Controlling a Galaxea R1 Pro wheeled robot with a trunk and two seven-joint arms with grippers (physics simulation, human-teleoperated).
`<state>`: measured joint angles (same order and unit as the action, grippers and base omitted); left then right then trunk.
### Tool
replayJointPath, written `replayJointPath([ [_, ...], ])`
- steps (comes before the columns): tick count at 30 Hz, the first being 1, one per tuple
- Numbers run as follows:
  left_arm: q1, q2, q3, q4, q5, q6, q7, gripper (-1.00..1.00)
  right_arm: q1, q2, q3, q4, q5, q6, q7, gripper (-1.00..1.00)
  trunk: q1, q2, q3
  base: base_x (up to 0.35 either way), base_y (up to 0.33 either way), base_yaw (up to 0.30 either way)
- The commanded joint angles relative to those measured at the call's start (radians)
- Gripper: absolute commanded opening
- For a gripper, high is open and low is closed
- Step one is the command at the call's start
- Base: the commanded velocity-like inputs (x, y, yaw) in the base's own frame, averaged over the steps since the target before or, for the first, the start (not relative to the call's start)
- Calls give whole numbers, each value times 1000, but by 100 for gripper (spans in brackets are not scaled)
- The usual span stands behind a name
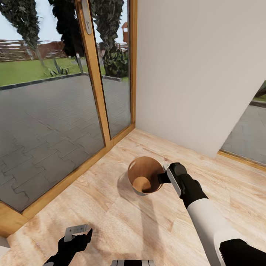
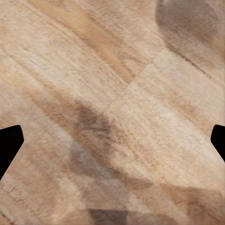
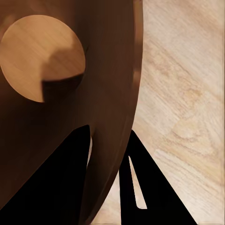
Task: Put the three can of soda from the living room inside the tash can in the kitchen.
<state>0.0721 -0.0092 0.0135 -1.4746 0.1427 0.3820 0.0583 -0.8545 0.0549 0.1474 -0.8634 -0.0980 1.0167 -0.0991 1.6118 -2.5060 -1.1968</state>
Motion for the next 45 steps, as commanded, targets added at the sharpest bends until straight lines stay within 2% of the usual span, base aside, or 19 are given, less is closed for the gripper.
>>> replayJointPath([
  [1, 0, 0, 0, 0, 0, 0, 0, 100, 0, 0, -1, -9, -15, 14, 4, -100, 0, 0, 0, 0, 0, 0],
  [5, 0, 0, 0, 0, 0, 0, 0, 100, 0, -2, -6, -24, -14, 31, 4, -100, 0, 0, 0, 0, 0, 0],
  [7, 0, 0, 0, 0, 0, 0, 0, 100, 0, -3, -30, -35, -14, 31, 3, -100, 0, 0, 0, 0, 0, 0],
  [10, 0, 0, 0, 0, 0, 0, 0, 100, 0, -11, -44, -38, -14, 31, 3, -100, 0, 0, 0, 0, 0, 0],
  [11, 0, 0, 0, 0, 0, 1, 0, 100, 4, -26, -53, -40, -16, 31, 3, -100, -1, 0, 4, 0, 0, 0],
  [24, -1, 0, -1, 5, 0, 3, 0, 100, 44, -68, -60, -42, -14, 31, 4, -100, -6, 3, 58, 0, 0, 0],
  [36, -2, 0, 0, 5, 0, 2, 0, 100, 49, -72, -59, -42, -14, 31, 3, -100, -12, 6, 121, 0, 0, 0],
  [45, 0, 0, 0, 3, 0, 4, 0, 100, 63, -72, -60, -47, -14, 30, 4, -100, -46, 69, 164, 0, 0, 0],
])
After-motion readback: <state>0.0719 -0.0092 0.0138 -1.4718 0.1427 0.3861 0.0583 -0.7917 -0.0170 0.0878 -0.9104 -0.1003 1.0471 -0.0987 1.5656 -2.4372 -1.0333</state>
